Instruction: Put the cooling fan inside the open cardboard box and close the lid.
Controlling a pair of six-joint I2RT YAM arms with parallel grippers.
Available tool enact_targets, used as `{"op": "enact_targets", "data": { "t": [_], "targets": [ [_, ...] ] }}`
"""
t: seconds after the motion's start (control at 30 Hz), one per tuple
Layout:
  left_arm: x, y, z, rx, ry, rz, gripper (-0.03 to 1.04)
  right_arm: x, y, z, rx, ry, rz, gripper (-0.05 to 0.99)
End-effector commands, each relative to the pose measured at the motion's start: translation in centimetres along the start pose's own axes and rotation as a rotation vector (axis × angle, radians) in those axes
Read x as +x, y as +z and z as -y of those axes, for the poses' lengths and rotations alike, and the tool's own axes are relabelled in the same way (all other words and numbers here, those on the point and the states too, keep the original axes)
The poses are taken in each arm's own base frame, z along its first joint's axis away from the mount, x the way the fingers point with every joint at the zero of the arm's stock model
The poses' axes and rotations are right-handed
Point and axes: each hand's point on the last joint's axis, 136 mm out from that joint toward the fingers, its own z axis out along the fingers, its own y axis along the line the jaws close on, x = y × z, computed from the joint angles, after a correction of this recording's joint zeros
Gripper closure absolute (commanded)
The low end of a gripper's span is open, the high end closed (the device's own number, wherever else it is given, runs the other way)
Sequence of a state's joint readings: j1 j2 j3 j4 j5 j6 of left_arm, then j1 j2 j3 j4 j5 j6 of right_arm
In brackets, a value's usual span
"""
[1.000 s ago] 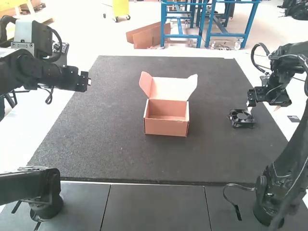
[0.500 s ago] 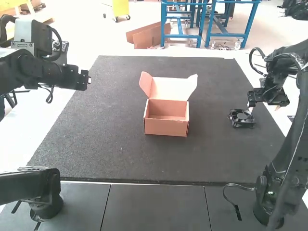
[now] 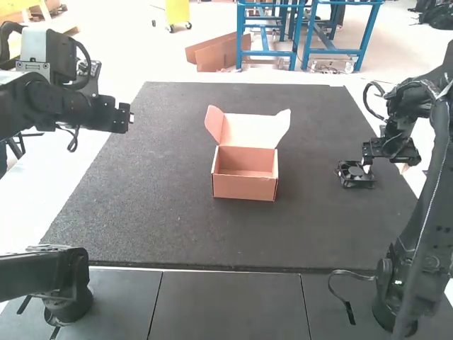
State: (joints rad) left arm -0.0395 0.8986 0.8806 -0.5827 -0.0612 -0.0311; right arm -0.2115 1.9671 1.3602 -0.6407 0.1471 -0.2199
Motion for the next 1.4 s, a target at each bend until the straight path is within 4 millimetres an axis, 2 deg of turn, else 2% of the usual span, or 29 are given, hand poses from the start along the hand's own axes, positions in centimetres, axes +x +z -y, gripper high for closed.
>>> {"op": "enact_targets", "data": {
  "t": [0.0,0.27,0.53,0.73,1.0,1.23,1.37],
  "targets": [
    [-1.4,-0.5,-0.3,-0.014,0.000,0.032,0.04,-0.9,-0.2,1.5,0.024,0.060,0.018,0.04],
    [-1.5,-0.5,-0.4,-0.015,-0.001,0.035,0.04,-0.5,0.6,1.9,0.023,0.076,-0.001,0.04],
    [-1.4,-0.6,-0.3,-0.014,0.000,0.032,0.04,-1.7,0.1,2.1,0.021,0.085,0.032,0.04],
    [-1.4,-0.5,-0.2,-0.011,0.003,0.031,0.04,-2.2,0.5,2.1,0.016,0.086,0.031,0.04],
    [-1.2,-0.5,-0.3,-0.019,0.003,0.023,0.04,-1.5,1.9,1.0,-0.045,0.105,-0.037,0.04],
    [-1.1,-0.5,-0.4,-0.026,0.003,0.016,0.04,-1.9,2.3,1.5,-0.055,0.123,-0.040,0.04],
    [-1.2,-0.6,-0.5,-0.028,0.003,0.019,0.04,-1.1,2.8,1.3,-0.066,0.123,-0.085,0.05]
  ]
}}
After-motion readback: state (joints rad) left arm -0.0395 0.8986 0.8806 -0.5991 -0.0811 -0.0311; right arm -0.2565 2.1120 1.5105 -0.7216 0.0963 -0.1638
